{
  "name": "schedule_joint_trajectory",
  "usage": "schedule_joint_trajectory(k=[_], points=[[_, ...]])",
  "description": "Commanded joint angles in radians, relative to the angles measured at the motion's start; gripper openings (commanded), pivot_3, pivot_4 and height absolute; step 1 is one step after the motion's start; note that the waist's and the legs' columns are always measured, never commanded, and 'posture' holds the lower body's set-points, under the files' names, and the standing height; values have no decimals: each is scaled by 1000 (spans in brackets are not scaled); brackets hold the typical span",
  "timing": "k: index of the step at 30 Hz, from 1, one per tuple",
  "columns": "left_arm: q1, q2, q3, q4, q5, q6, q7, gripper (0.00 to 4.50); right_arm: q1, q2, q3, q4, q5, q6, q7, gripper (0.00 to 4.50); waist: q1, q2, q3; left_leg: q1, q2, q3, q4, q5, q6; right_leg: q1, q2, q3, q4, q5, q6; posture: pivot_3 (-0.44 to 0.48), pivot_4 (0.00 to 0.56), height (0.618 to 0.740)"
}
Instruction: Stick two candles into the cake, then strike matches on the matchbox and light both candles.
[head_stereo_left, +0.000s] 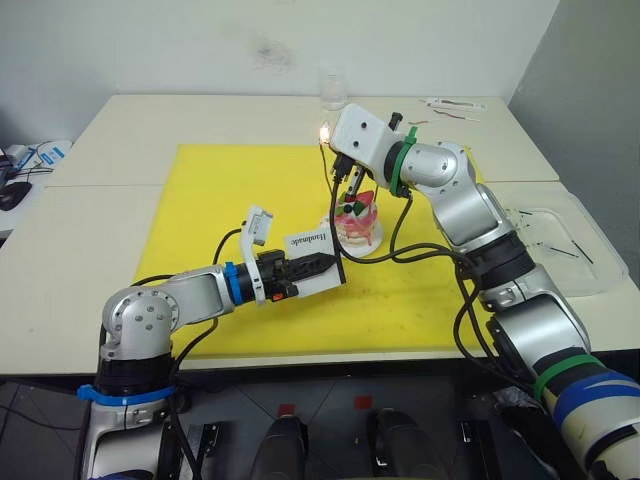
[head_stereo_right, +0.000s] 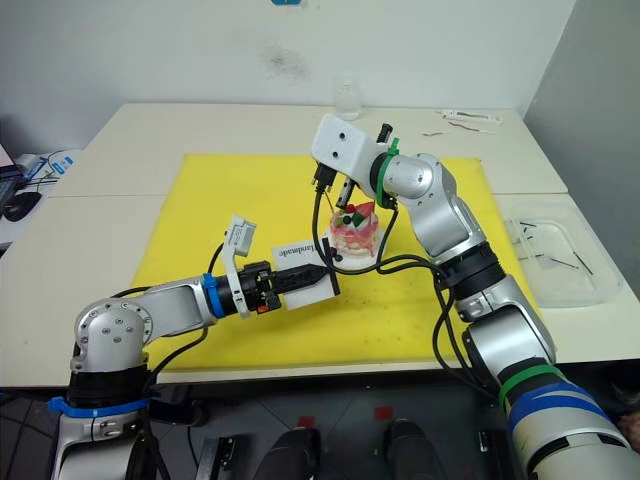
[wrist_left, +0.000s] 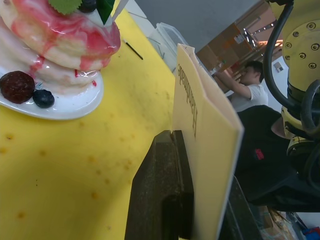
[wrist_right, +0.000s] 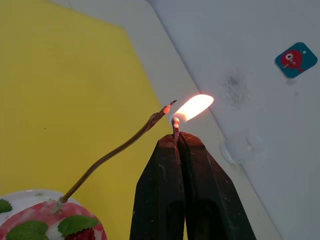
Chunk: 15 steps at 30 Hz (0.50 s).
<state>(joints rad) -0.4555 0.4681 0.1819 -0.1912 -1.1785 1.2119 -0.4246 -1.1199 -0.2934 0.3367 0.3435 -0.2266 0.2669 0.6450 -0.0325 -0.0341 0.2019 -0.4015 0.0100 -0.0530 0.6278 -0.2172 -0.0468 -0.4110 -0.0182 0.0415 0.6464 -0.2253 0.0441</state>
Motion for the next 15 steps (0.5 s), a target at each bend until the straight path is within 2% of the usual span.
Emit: schedule_joint_trajectory(k=[1, 15], points=[[-8, 1, 9, -30, -11, -8, -3, 0, -28, 2, -16, -28, -6, -19, -7, 19, 0, 0, 0, 0, 0, 0, 0, 0, 0, 0, 0, 0, 0, 0, 0, 0, 150, 740], [-17, -1, 1, -23, -5, -8, -9, 0, -26, 2, -16, -33, -7, -13, -3, 19, 0, 0, 0, 0, 0, 0, 0, 0, 0, 0, 0, 0, 0, 0, 0, 0, 150, 740]])
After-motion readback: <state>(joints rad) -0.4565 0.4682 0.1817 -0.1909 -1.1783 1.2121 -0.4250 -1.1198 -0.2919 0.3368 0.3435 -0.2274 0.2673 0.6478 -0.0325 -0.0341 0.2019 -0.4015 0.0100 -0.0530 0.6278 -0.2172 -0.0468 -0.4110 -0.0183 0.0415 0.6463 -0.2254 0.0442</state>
